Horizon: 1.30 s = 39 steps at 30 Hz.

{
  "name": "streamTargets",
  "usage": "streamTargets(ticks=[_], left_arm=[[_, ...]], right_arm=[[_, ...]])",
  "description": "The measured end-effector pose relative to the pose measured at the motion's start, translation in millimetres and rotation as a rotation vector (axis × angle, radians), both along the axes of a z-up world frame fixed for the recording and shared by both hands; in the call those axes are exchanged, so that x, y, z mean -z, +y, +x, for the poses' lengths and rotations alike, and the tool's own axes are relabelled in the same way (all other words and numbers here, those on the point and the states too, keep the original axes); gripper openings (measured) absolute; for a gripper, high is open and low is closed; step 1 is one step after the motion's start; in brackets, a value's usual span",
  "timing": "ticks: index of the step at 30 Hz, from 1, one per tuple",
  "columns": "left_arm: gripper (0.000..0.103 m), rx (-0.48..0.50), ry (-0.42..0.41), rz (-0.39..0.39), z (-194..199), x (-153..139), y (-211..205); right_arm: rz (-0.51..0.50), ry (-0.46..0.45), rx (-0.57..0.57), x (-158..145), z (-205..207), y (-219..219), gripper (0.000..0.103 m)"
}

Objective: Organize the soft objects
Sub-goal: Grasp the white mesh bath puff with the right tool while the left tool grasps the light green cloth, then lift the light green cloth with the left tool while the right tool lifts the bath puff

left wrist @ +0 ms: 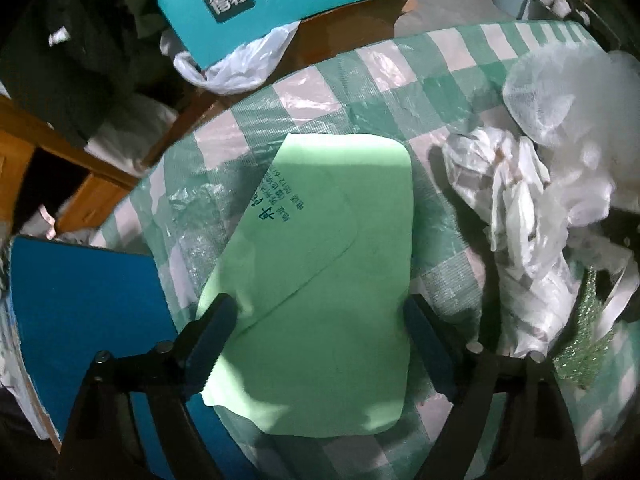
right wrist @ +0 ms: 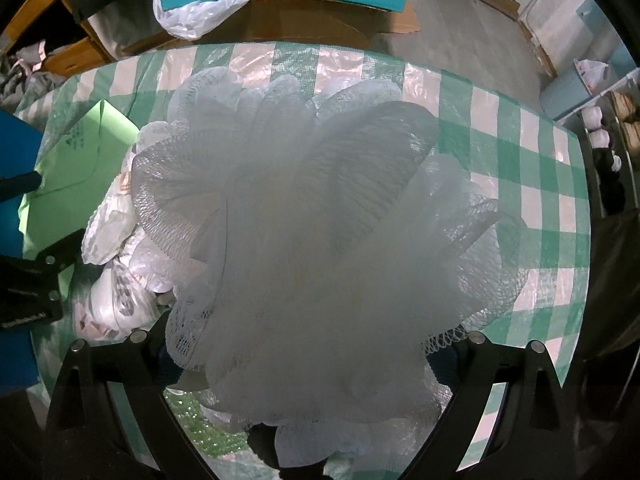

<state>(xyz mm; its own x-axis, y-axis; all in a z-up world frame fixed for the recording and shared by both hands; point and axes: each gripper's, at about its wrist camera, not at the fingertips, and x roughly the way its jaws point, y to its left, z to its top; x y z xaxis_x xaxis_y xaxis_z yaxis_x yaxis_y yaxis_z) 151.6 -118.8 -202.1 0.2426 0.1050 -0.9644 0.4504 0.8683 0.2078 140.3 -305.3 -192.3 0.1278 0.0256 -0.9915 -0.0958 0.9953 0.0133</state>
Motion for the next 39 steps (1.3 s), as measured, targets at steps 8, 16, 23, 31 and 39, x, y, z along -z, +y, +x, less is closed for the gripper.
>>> streamTargets(ticks=[8, 16, 23, 31, 39], left_arm=[[0.024, -0.001, -0.024, -0.016, -3.3, -8.4, -0.1], [0.003, -0.036, 0.031, -0.099, -4.9, -11.8, 5.2], [0.003, -0.044, 0.004, -0.156, -10.0, -35.6, 4.4], [0.003, -0.057, -0.018, -0.231, -18.4, -61.2, 11.1], [0.003, -0.114, -0.029, -0.284, -19.7, -74.3, 27.6]], right_arm=[[0.005, -0.014, -0.011, -0.6, -2.5, -0.9, 0.093], [0.006, -0.044, -0.037, -10.0, -5.4, 4.9, 0.064], [0.021, -0.093, -0.034, -24.7, -8.4, 5.4, 0.047], [0.054, -0.133, -0.009, -42.0, -16.1, 4.2, 0.042], [0.098, -0.184, 0.007, -68.7, -30.4, 0.3, 0.040]])
